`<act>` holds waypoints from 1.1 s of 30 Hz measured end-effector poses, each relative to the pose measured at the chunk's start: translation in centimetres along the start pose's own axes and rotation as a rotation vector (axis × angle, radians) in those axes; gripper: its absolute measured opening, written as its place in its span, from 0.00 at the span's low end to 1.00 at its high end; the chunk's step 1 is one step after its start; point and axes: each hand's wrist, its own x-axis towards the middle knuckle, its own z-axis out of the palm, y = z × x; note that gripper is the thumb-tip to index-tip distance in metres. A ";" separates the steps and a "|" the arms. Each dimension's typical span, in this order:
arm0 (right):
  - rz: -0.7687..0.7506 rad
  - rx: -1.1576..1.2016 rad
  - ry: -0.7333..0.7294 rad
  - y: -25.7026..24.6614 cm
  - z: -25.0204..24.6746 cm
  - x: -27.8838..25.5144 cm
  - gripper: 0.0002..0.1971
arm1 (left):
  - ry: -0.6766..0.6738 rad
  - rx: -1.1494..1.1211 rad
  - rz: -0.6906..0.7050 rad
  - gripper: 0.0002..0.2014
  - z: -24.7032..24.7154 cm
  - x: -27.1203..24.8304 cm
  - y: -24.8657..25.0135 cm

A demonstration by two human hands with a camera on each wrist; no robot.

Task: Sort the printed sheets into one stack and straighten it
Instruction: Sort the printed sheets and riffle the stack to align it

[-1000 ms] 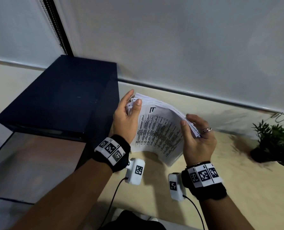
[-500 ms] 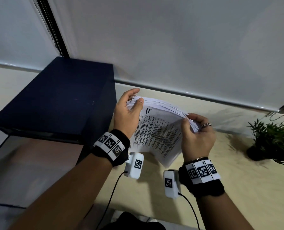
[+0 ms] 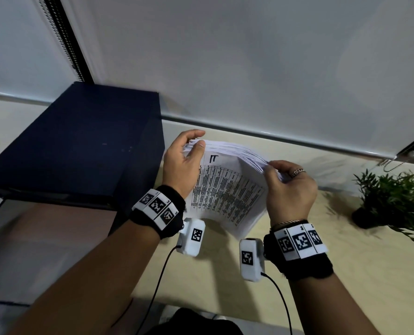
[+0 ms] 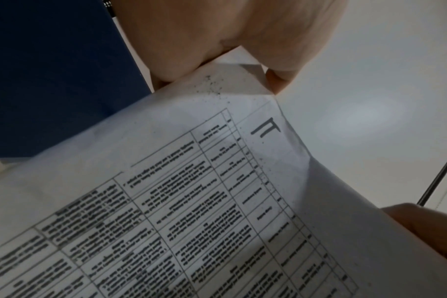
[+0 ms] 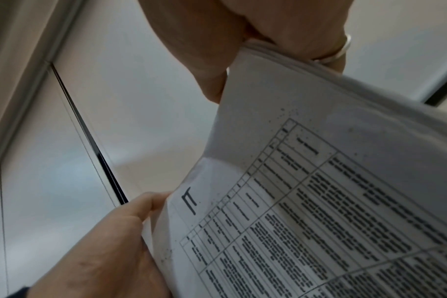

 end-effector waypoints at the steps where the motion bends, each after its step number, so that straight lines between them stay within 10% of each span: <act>1: 0.007 -0.006 0.005 0.0 -0.1 0.0 0.03 | 0.001 -0.003 -0.003 0.08 0.0 0.0 0.0; 33: -0.025 0.432 0.070 1.8 1.0 -0.7 0.18 | -0.071 0.005 0.033 0.14 -0.2 0.5 -0.7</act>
